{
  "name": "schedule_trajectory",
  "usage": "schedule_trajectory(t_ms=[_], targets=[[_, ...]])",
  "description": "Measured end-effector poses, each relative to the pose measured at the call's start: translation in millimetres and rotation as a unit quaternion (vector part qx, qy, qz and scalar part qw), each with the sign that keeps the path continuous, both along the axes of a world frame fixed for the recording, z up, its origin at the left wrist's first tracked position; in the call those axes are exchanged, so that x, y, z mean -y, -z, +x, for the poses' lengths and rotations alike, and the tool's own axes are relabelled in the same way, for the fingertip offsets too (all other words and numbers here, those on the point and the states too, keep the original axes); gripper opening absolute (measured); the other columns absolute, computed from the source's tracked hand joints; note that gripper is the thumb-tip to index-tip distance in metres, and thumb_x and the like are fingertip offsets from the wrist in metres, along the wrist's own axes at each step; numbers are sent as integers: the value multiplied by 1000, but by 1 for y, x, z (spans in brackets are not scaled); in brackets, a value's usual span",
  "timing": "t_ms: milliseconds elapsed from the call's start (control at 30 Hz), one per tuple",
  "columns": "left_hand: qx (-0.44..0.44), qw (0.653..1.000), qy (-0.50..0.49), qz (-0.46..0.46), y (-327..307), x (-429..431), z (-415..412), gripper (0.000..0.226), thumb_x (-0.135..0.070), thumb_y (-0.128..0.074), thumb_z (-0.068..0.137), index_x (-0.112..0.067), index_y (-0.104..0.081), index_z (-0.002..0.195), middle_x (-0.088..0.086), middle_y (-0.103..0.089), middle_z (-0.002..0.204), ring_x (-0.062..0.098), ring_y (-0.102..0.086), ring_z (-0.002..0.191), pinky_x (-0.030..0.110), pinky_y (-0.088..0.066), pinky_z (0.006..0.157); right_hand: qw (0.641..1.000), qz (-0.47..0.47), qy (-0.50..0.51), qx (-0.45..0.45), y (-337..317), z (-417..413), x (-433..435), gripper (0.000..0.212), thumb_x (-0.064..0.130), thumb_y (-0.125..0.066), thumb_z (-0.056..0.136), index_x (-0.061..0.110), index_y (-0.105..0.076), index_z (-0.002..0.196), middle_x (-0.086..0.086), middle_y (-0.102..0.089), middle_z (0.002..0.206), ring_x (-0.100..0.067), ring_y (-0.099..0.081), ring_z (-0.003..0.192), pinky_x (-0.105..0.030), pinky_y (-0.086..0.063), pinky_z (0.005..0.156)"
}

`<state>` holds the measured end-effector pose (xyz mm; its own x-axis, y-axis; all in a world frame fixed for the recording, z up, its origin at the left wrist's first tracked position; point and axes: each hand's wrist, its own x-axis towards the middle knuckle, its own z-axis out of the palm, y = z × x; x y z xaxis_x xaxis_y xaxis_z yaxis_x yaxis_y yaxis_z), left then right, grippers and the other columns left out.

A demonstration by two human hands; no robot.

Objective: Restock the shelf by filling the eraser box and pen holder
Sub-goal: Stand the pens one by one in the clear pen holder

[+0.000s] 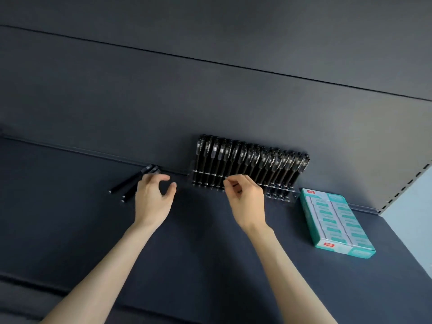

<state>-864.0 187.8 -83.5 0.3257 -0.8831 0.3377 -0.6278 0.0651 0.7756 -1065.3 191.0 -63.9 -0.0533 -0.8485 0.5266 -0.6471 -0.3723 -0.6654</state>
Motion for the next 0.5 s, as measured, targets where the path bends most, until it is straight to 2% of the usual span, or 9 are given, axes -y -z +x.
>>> schedule_trajectory(t_ms=[100, 200, 267, 367, 500], targets=[[65, 997, -38, 28, 3, -2, 42, 27, -21, -64, 88, -7, -64, 111, 14, -57, 117, 32, -51, 110, 43, -41, 93, 997, 70, -34, -11, 9, 43, 0, 10, 19, -57, 91, 16, -67, 91, 3, -63, 87, -13, -59, 75, -35, -51, 72], [117, 989, -43, 81, 7, 5, 76, 39, -30, -63, 89, -8, -59, 120, 13, -54, 125, 34, -47, 116, 47, -37, 95, 991, 120, -51, -21, 20, 87, 3, 9, 21, -58, 90, 18, -66, 92, 4, -64, 90, -12, -60, 80, -36, -52, 77], [147, 983, -16, 109, 11, 14, 95, 48, -38, -61, 89, -10, -55, 126, 12, -52, 129, 33, -45, 120, 45, -36, 96, 987, 153, -41, -36, 26, 114, 6, 13, 26, -60, 89, 18, -64, 98, 3, -64, 96, -13, -60, 84, -37, -52, 79], [195, 972, 33, 126, 16, 29, 116, 54, -46, -57, 89, -12, -51, 130, 10, -52, 131, 31, -43, 121, 40, -35, 95, 979, 189, 6, -72, 30, 148, 13, 30, 37, -61, 87, 17, -61, 110, 1, -63, 106, -17, -60, 95, -37, -51, 82], [218, 962, 109, 121, 19, 47, 133, 54, -43, -57, 90, -11, -49, 132, 10, -49, 128, 29, -43, 119, 36, -35, 95, 966, 220, 72, -114, 33, 179, 21, 45, 47, -59, 86, 14, -57, 117, -2, -56, 115, -23, -53, 108, -34, -47, 84]])
